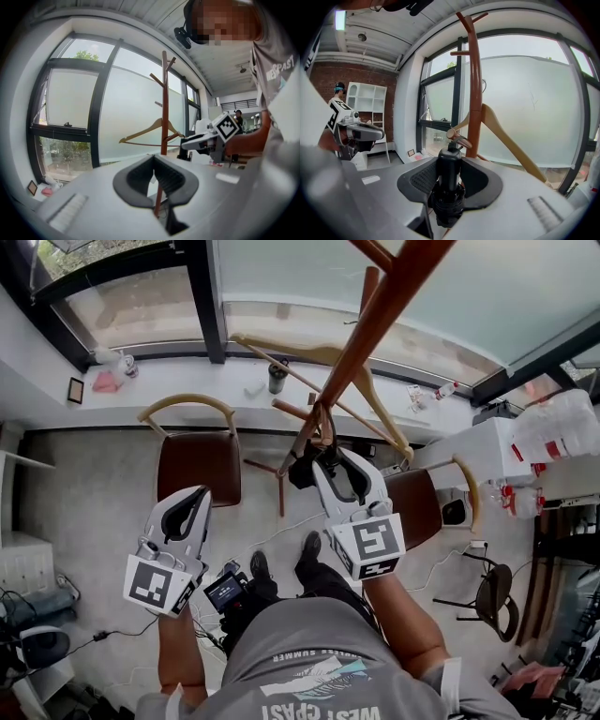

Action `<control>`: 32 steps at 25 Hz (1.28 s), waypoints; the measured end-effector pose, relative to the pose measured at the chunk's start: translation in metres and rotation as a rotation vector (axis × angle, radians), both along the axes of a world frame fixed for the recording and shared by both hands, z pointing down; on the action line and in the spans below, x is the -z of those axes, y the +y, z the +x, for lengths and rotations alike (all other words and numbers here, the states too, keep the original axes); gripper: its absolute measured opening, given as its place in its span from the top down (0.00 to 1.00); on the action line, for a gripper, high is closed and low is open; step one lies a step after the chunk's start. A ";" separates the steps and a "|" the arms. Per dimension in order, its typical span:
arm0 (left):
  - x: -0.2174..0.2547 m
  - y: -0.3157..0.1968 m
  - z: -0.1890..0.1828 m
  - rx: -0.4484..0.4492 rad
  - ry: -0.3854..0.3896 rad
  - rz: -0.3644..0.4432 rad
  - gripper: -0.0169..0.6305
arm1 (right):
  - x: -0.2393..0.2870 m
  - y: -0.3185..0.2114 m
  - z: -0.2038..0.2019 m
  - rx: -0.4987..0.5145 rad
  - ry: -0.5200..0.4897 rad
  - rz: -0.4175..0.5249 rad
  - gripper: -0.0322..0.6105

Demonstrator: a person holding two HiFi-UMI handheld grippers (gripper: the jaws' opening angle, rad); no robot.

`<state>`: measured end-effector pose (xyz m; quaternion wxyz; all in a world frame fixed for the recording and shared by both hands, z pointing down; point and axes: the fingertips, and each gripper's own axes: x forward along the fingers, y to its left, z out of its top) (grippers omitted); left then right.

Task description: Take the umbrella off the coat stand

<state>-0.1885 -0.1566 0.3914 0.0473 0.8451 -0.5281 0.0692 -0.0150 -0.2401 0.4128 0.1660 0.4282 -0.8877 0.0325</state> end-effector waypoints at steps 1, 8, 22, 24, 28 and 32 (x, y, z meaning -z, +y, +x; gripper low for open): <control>0.001 0.000 0.000 -0.003 -0.001 -0.002 0.97 | 0.003 0.002 0.001 0.001 -0.004 0.000 0.72; 0.009 0.001 0.005 -0.023 -0.009 0.005 0.97 | 0.016 0.015 0.007 0.004 -0.027 -0.015 0.72; 0.022 0.006 0.025 -0.067 -0.018 0.016 0.97 | 0.050 0.032 0.036 -0.015 -0.089 0.003 0.72; 0.023 0.007 0.028 -0.073 -0.020 0.014 0.97 | 0.054 0.034 0.040 -0.018 -0.096 0.005 0.72; 0.023 0.007 0.031 -0.082 -0.022 0.014 0.97 | 0.059 0.039 0.045 -0.019 -0.116 -0.003 0.72; 0.023 0.007 0.033 -0.091 -0.024 0.013 0.97 | 0.062 0.044 0.049 -0.020 -0.121 -0.010 0.72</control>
